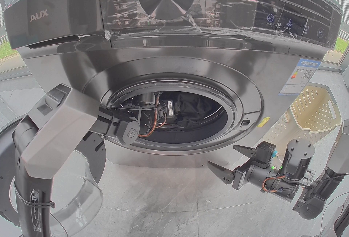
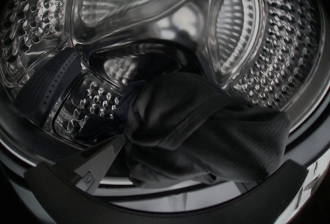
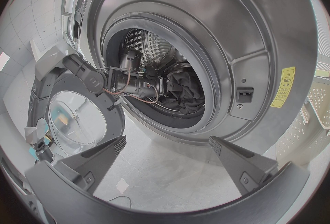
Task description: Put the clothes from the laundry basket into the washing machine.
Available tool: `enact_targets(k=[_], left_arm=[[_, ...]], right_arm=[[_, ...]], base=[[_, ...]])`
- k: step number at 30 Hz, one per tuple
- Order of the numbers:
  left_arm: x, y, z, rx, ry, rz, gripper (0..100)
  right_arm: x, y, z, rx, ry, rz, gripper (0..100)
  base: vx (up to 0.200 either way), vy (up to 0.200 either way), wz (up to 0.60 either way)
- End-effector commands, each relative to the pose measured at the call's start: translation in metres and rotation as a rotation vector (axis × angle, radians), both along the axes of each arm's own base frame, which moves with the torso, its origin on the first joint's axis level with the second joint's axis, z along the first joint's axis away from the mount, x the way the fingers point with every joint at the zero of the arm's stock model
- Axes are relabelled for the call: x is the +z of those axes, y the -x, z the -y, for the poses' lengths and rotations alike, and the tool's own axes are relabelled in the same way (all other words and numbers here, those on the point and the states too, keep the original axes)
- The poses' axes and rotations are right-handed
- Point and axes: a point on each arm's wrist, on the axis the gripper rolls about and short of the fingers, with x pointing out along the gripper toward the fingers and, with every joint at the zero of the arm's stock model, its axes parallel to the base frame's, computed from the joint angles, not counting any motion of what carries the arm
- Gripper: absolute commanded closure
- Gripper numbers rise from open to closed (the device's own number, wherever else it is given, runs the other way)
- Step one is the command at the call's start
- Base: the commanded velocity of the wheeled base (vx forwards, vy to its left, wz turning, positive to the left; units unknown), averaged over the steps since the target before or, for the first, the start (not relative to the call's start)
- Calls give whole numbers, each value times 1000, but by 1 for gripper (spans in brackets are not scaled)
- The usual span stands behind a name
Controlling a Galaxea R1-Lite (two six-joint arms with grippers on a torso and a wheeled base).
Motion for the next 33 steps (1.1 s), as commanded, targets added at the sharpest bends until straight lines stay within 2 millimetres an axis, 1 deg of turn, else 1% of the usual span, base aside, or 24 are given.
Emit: enact_targets(k=[1,3,5,11,19,23,25,26,29,31,33], left_arm=[[21,17,-7,-17,-29,5,0],[17,28,-8,-41,-96,-40,0],[15,35,-7,-62,-128,-66,0],[4,43,-1,-100,-145,-97,0],[3,52,3,-196,-90,-77,0],[3,46,7,-212,-35,5,0],[-3,41,11,-213,-22,29,0],[-13,33,16,-209,-3,64,0],[-32,23,22,-205,18,104,0],[-39,18,23,-203,16,98,0],[-42,13,24,-199,20,105,0]], right_arm=[[0,0,-1,1,0,0,0],[0,0,-1,2,0,0,0],[0,0,-1,1,0,0,0],[-1,1,-2,6,2,-1,0],[-1,1,-2,6,1,-1,0],[-1,1,-2,6,1,-1,0],[-1,0,-2,4,3,-2,0],[-1,0,-2,6,2,-2,0],[-1,0,-2,6,1,-1,0],[-1,0,-2,6,1,-1,0],[-1,0,-2,6,2,-2,0]], base=[[0,0,0],[0,0,0],[0,0,0],[0,0,0],[0,0,0],[0,0,0],[0,0,0],[0,0,0],[0,0,0],[0,0,0],[0,0,0]])
